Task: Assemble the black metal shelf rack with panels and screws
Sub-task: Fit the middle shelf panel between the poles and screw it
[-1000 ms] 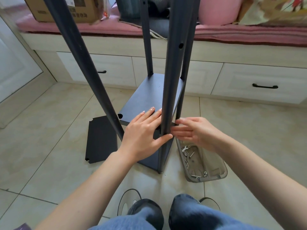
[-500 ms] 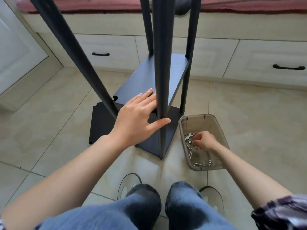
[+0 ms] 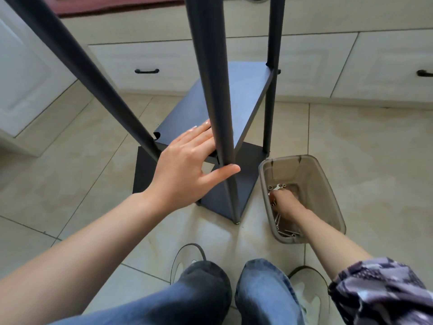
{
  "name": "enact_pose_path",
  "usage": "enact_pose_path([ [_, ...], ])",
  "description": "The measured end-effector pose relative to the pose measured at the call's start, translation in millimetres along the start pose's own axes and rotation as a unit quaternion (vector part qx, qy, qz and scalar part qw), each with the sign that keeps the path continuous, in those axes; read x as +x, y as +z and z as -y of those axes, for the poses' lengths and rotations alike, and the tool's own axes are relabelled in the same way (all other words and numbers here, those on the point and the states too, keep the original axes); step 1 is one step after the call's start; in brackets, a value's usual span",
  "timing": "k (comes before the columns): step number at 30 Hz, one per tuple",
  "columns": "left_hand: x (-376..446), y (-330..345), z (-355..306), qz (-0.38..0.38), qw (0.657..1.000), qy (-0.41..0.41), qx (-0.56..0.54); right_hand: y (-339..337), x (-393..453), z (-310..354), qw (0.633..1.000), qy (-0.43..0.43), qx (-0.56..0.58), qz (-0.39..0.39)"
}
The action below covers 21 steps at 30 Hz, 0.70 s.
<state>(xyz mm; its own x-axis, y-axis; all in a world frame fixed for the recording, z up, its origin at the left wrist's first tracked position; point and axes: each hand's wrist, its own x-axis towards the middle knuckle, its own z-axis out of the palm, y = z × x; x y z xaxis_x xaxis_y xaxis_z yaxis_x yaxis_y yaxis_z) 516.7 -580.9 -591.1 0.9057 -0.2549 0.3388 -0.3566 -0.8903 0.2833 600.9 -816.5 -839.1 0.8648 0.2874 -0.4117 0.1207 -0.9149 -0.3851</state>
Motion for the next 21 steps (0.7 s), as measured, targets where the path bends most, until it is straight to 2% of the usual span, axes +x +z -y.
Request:
enact_pose_path([
  [6, 0.4, 1.2, -0.1, -0.005, 1.0, 0.001, 0.005, 3.6, 0.0, -0.3, 1.0, -0.003, -0.015, 0.002],
  [9, 0.3, 1.7, -1.0, -0.007, 1.0, 0.002, 0.008, -3.4, -4.2, 0.7, 0.999, 0.025, 0.022, -0.003],
  [11, 0.4, 1.3, -1.9, -0.008, 1.0, 0.004, 0.008, -9.9, -12.0, 1.9, 0.995, 0.05, 0.08, -0.033],
  [16, 1.0, 1.8, -1.0, 0.004, 1.0, -0.002, 0.016, -42.0, -48.3, 22.4, 0.953, 0.046, 0.263, -0.146],
  [21, 0.4, 1.2, -1.8, 0.019, 1.0, -0.006, 0.018, -83.4, -93.7, 58.5, 0.885, 0.011, 0.431, -0.177],
])
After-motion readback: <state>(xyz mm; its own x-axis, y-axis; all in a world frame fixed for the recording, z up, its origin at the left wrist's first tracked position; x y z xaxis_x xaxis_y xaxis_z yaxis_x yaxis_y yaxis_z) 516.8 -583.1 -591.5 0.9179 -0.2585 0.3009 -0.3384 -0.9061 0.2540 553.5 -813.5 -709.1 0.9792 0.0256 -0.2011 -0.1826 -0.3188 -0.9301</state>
